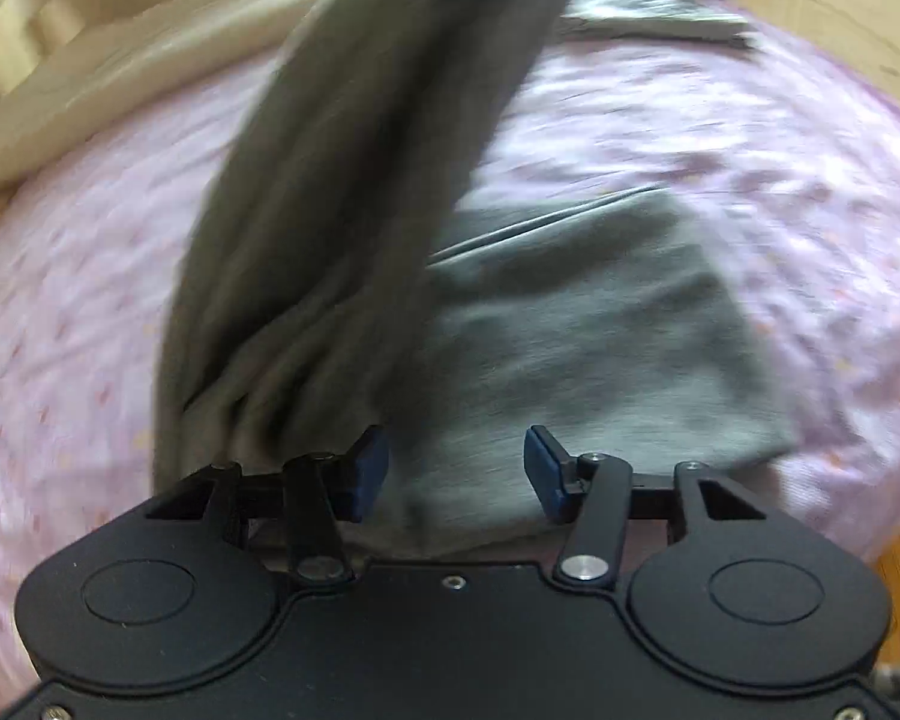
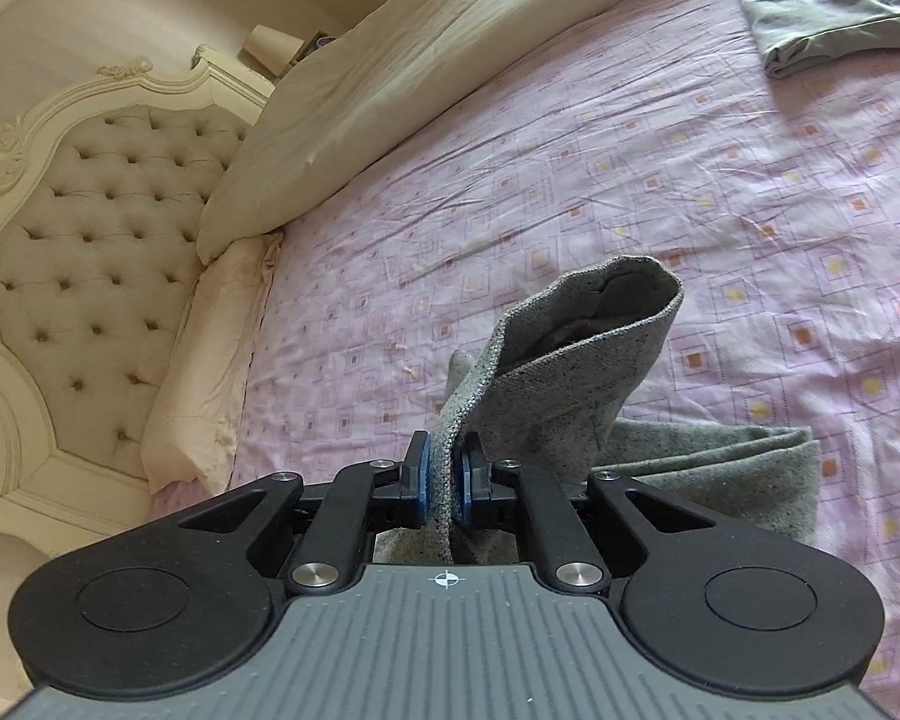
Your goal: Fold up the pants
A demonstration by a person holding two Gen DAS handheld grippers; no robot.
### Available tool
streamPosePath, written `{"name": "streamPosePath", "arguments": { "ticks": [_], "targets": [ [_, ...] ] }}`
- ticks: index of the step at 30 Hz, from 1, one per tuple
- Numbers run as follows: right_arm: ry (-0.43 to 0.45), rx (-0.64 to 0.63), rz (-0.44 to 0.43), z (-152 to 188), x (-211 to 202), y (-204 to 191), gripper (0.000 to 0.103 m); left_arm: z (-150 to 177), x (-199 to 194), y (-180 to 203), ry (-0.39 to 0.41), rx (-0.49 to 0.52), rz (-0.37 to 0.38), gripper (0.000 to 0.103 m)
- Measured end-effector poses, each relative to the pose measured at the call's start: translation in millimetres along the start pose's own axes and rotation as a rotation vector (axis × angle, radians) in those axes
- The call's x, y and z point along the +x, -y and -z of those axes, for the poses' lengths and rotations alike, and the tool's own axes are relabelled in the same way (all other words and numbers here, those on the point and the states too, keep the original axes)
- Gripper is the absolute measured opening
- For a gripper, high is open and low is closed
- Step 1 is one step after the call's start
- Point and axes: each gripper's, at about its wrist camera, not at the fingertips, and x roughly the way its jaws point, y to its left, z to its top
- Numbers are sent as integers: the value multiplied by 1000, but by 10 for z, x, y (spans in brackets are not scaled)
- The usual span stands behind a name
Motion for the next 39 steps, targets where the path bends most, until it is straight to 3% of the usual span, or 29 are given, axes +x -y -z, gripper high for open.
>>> {"name": "streamPosePath", "arguments": {
  "ticks": [3, 4, 7, 11, 15, 17, 21, 25, 28, 31, 33, 35, 39],
  "targets": [
    [8, 29, 19, 62, -93, 85, 10, 136, 201, -445, -108, -224, -44, 57],
    [9, 36, 27, 84, -120, 125, 10, 219, 220, -616, -121, -279, -46, 62],
    [2, 66, 53, 193, -206, 277, 10, 336, 161, -918, -122, -363, 95, 62],
    [-42, 52, 177, 488, -182, 547, 10, 358, -23, -987, -144, -299, 99, 57],
    [-155, 85, 306, 779, 101, 966, 12, 431, -209, -1136, -183, -258, 142, 57],
    [-182, 97, 346, 822, 159, 1042, 21, 363, -366, -1183, -160, -233, 139, 57],
    [-125, 56, 383, 717, 11, 879, 22, -1, -649, -1151, -48, -204, 111, 58],
    [-12, -70, 438, 577, -78, 671, 22, -392, -487, -962, 12, -179, 110, 62],
    [1, -93, 429, 458, 72, 652, 22, -470, -171, -794, -57, -149, 103, 63],
    [-29, -94, 476, 424, 287, 791, 22, -264, 99, -662, -186, -93, 58, 63],
    [-59, -72, 496, 408, 424, 931, 29, -74, 187, -648, -243, -61, 31, 66],
    [-63, -32, 480, 397, 477, 1022, 33, 19, 115, -707, -226, -81, 30, 73],
    [-59, -47, 467, 429, 403, 1004, 36, -36, -23, -839, -233, -140, 24, 72]
  ]
}}
